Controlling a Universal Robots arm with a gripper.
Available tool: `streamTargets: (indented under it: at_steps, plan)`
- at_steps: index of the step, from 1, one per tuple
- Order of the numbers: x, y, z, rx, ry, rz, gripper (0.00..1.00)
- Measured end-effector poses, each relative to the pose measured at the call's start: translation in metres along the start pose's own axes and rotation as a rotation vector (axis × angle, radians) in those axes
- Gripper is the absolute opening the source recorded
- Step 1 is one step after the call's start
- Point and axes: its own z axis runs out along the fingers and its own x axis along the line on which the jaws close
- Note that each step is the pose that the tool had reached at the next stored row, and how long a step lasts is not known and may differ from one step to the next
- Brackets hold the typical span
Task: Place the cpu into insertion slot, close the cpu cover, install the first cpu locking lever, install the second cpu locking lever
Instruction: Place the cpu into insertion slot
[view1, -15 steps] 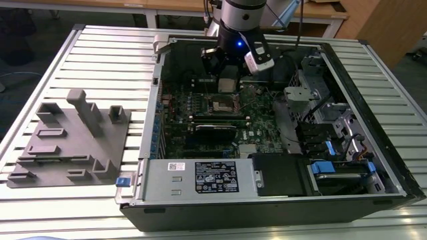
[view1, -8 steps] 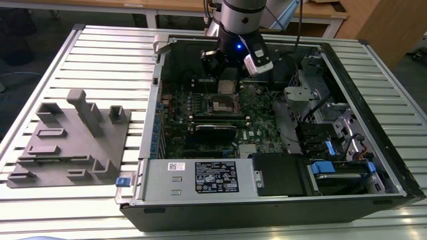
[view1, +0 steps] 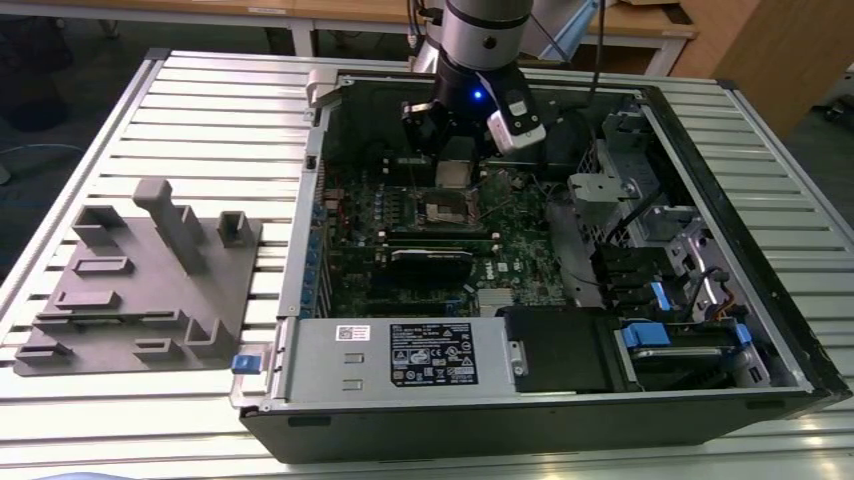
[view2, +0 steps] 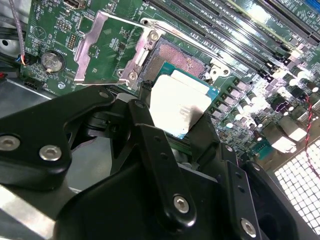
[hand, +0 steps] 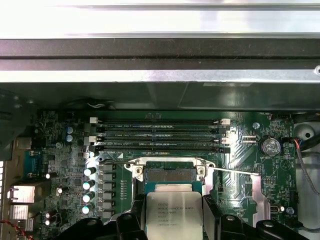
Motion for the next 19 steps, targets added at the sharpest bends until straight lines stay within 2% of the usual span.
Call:
streamTargets:
  at_steps: [11, 14, 19]
  plan:
    - [0.0, 0.0, 0.0001, 0.0, -0.0004, 0.005, 0.54]
    - [0.0, 0.0, 0.0002, -0.0002, -0.003, 0.031, 0.54]
    - [0.0, -0.0001, 0.0006, -0.0004, -0.0104, 0.111, 0.54]
